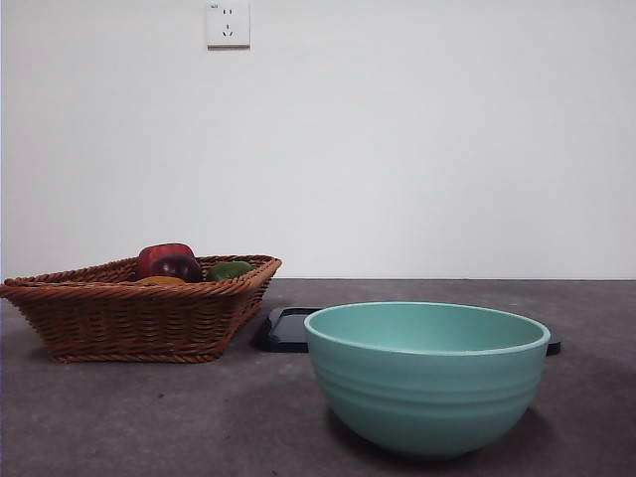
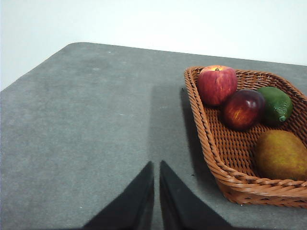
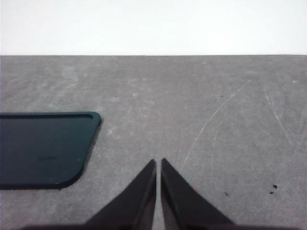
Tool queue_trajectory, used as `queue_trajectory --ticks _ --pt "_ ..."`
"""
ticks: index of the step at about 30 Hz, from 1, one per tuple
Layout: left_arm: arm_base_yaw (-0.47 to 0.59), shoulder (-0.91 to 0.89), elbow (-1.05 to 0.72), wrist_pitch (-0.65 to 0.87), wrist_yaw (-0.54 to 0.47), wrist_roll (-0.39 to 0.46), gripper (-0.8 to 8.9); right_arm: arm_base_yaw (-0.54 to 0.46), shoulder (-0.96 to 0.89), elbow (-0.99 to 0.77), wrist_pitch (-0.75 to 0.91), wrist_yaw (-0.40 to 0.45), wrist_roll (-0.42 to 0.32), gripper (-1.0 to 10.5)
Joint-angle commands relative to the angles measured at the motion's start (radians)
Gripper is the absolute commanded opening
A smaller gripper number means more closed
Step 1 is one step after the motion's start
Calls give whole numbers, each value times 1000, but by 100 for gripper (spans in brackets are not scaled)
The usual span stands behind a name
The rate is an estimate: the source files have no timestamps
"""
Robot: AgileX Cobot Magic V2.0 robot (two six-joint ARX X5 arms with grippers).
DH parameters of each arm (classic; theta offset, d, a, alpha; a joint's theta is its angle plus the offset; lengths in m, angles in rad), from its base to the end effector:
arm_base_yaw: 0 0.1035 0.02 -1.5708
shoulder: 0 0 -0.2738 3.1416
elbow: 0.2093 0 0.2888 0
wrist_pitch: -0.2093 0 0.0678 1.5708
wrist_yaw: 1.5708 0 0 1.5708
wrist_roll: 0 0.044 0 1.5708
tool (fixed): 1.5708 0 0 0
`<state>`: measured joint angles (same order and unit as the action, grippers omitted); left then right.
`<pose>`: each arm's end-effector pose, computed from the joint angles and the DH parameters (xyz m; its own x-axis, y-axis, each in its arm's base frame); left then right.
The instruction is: Pick up the wifruite, put it on the bowl, pick up the plate, put it on desk
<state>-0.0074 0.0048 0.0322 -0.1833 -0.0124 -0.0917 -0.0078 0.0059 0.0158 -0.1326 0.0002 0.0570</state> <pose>0.1374 -0.0005 0.1552 0.9879 0.0051 -0.1553 -0.0190 0.9959 -0.0885 0.1390 -0.0011 0.1542 0.9925 -0.0079 -0.1224 0.0150 0.9983 0.0565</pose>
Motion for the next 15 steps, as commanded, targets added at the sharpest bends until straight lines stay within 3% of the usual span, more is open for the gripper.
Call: queue_trajectory --ticks 1,8,15 --pt "1 -2 -21 -1 5 -8 19 -1 -2 -5 33 0 23 8" --pt "0 -2 -21 5 12 -79 15 -1 -2 -5 15 -40 79 8" --pt "-24 2 16 25 23 -105 15 -1 -2 13 24 -42 261 8"
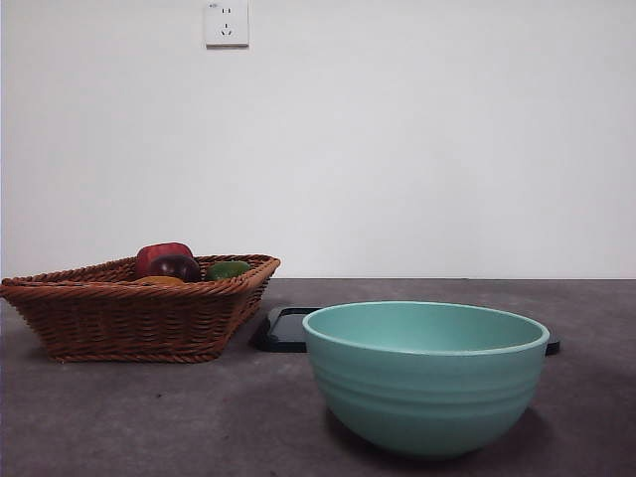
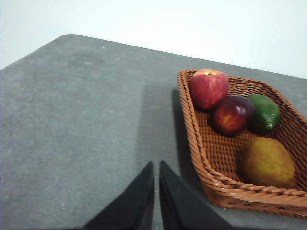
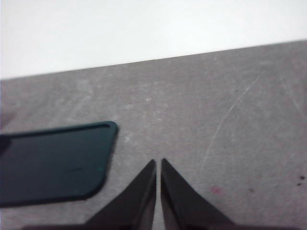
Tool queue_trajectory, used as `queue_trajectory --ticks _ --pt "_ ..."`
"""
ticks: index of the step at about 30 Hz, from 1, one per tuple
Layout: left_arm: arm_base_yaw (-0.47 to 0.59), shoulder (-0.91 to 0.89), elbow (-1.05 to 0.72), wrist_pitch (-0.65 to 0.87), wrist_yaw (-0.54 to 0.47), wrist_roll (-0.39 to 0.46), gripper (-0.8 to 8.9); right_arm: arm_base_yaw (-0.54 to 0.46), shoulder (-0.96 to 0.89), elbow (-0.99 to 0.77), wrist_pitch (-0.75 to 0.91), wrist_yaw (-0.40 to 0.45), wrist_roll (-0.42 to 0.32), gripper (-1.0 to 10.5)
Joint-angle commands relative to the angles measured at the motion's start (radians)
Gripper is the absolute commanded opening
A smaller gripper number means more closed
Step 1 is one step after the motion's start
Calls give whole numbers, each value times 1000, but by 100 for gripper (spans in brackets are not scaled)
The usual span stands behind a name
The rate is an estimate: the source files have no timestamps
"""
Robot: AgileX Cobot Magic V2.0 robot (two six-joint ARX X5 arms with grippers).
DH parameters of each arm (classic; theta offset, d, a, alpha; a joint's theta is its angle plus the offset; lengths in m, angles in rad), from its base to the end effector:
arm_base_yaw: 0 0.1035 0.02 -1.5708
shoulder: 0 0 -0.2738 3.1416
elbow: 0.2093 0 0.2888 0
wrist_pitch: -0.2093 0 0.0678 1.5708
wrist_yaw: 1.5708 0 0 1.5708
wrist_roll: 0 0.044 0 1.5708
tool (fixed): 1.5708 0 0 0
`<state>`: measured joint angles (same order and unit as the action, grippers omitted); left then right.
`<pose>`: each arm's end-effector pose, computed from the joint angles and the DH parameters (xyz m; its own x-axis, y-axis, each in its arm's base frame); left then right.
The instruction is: Pick up the wifruite, put it on the bowl, pick up the plate, put it on desk
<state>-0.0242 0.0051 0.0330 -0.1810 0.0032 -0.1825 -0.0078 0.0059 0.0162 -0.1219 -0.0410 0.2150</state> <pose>0.1374 -0.0035 0.1557 0.9879 -0.0271 -0.1525 -0.0008 0.9837 -0.1798 0.1391 0.0007 0.1556 0.9932 0.0332 -0.1113 -0.0084 0.9762 0.2165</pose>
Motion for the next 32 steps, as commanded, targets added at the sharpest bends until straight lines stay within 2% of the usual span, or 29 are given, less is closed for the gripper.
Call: queue_trajectory --ticks 1,6,13,16,22,32 --pt "-10 2 24 32 7 -14 16 -1 -2 23 8 -11 124 7" --pt "-25 24 87 28 7 -52 16 2 0 117 -55 -37 190 7" --pt "-71 119 181 22 7 -122 16 6 60 276 -133 -39 194 8" --pt "-92 169 238 14 8 -125 16 6 98 334 -145 -53 193 7" --pt "-143 263 356 -46 10 -125 16 6 199 474 -205 -155 192 7" --pt "-193 457 595 -220 131 -135 16 37 341 647 -323 -332 159 7"
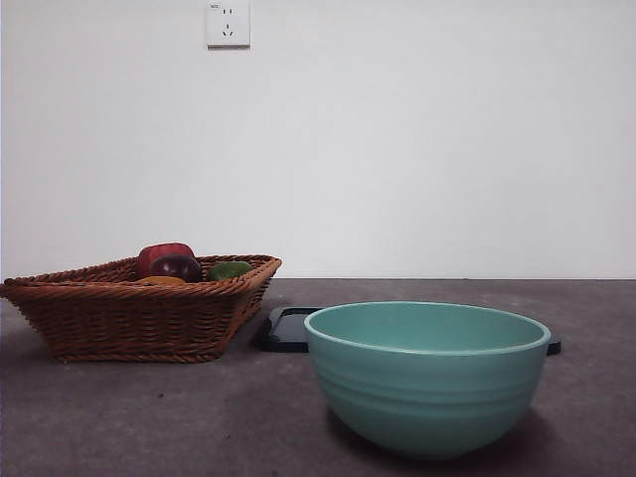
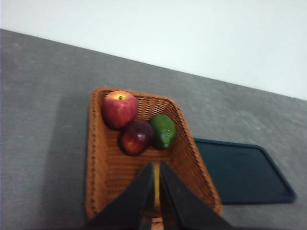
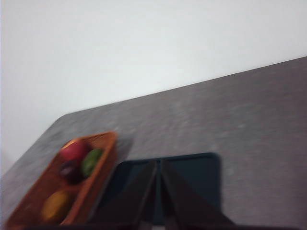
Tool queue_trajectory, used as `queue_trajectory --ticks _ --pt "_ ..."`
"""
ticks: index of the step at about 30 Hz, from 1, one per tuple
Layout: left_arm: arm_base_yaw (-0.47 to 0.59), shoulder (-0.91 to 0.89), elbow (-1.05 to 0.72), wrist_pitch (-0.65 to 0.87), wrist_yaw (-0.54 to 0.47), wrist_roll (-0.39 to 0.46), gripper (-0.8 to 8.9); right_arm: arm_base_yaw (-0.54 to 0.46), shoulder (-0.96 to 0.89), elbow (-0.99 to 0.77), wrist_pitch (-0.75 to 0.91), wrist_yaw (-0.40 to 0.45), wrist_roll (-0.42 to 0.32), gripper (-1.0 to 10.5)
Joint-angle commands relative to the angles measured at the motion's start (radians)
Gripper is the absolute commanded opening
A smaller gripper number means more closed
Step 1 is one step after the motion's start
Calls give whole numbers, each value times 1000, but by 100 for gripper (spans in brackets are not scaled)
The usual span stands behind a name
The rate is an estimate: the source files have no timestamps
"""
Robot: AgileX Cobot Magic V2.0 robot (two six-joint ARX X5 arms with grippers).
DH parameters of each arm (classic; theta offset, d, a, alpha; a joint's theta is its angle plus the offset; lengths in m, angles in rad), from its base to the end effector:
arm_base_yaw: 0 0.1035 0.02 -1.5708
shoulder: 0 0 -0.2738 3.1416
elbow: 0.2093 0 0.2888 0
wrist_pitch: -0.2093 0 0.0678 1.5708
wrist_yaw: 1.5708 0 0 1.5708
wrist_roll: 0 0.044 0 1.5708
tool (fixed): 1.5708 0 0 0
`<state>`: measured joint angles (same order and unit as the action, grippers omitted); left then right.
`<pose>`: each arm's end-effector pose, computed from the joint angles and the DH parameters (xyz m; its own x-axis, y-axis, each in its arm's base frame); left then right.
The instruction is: Pick up the wifruite, put it on the bowl, pick up the plate, put it on desk
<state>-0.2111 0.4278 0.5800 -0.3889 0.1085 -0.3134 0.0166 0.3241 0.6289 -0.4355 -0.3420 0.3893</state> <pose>0.1451 -0.0360 0.2931 0.9223 -0.3084 -0.2331 0.2254 0.9189 -0.3238 0.1200 0.0167 0.3185 0.9284 0.3508 -0.1228 -0.2726 0.8672 0.4167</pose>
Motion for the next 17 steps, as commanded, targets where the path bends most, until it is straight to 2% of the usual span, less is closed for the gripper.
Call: queue_trajectory --ticks 1,6,9,17 --pt "-8 53 66 -24 40 -1 16 19 34 48 -22 -46 -16 8" --pt "-31 172 151 -61 213 17 16 79 98 125 -92 -103 -56 7" --pt "-64 244 188 -91 289 39 16 143 132 172 -138 -103 -105 7" --pt "-174 356 294 -238 380 163 16 236 214 304 -320 -103 -217 7"
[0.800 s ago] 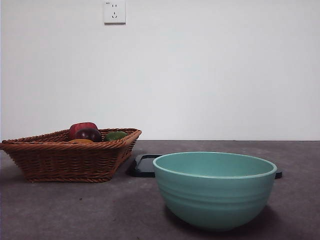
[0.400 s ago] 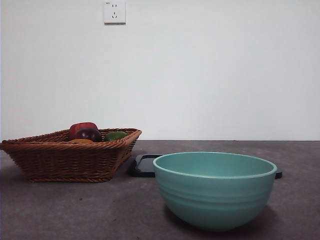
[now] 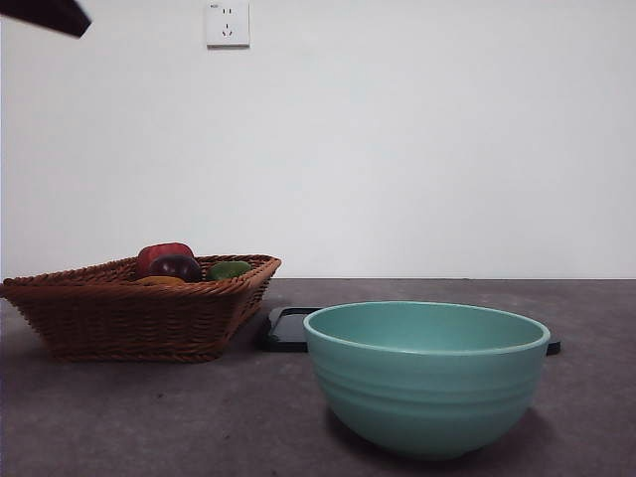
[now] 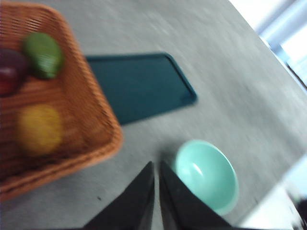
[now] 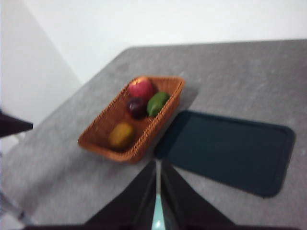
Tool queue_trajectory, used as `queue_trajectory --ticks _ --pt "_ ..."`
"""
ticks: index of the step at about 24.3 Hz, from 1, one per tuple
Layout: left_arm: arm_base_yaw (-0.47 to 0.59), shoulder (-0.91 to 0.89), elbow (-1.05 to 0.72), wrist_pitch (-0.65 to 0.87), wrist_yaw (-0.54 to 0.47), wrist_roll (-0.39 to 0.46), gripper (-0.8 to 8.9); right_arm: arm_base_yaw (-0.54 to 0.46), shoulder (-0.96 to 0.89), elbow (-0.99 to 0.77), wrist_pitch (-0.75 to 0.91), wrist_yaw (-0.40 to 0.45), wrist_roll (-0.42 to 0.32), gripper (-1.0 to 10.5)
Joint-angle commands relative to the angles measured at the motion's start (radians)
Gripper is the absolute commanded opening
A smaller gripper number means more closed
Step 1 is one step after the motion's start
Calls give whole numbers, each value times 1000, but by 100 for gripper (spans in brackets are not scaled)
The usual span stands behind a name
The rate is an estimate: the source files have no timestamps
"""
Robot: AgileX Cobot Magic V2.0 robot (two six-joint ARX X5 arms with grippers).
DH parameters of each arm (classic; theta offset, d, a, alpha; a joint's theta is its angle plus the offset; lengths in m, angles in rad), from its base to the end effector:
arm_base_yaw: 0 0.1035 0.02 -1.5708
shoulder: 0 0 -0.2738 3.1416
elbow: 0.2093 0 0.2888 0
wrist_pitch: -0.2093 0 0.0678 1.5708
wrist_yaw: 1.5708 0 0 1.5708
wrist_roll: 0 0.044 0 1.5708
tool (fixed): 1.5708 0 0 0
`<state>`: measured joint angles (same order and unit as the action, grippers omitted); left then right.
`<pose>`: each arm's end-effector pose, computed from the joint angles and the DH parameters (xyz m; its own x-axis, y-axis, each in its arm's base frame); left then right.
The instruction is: Pick up the wifruite, put it on the bowl, pick up the plate, put it on desk
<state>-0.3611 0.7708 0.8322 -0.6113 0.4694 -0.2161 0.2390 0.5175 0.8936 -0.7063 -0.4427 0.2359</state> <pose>0.1736 -0.0869 0.3155 0.5515 -0.6918 -0.4661 0.5553 0.7214 -0.4137 0.1165 0.0478 0.3636 0.7291 0.6186 -0.2930 -0.5172 0.7783 0.3561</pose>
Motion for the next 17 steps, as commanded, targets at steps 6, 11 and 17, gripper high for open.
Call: queue_trajectory --ticks 6,11,17 --pt "-89 18 106 -103 114 100 16 35 43 112 -259 -3 -136 8" --pt "-106 2 131 -153 141 100 20 37 39 155 -385 -2 -136 7" --pt "-107 -38 131 -159 141 100 178 36 28 158 -410 -2 -136 8"
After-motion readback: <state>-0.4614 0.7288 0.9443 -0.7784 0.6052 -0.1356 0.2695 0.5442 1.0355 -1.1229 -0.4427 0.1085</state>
